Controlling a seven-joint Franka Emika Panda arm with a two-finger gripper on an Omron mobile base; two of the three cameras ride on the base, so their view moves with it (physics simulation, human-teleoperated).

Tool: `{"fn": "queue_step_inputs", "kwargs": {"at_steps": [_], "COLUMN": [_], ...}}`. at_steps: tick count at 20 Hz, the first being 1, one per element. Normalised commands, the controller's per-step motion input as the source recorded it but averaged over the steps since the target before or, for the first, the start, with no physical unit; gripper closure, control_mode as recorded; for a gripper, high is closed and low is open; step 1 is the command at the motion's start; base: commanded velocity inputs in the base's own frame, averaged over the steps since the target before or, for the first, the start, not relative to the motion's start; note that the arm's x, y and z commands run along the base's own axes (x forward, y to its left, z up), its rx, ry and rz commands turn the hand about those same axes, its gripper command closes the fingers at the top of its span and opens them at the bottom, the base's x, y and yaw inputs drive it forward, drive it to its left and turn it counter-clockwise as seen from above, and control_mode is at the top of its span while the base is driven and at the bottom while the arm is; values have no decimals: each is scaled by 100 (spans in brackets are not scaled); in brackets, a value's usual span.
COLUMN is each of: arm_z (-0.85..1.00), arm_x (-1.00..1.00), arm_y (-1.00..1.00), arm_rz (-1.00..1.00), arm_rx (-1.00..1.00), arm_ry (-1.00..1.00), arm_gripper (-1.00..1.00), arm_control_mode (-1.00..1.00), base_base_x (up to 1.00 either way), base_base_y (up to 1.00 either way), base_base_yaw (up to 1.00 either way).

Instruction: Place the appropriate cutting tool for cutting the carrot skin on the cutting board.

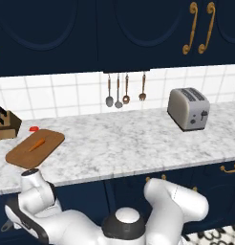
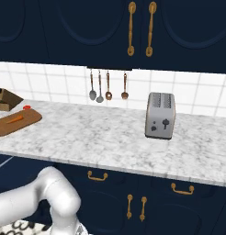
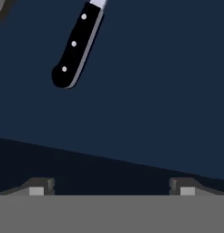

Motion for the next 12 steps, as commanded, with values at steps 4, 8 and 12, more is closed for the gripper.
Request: {"fn": "queue_step_inputs", "kwargs": {"at_steps": [4, 8, 12], "arm_z": [-10, -3, 1], "arm_x": [-73, -100, -94], "arm_y": [-10, -9, -2], "arm_rz": [-8, -10, -10], "arm_rx": [8, 8, 4], "arm_ry": [4, 2, 3], "arm_gripper": [-100, -100, -100], "arm_control_mode": [-100, -100, -100], "base_base_x": [0, 0, 0], "base_base_y": [0, 0, 0], "base_base_yaw": [0, 0, 0]}}
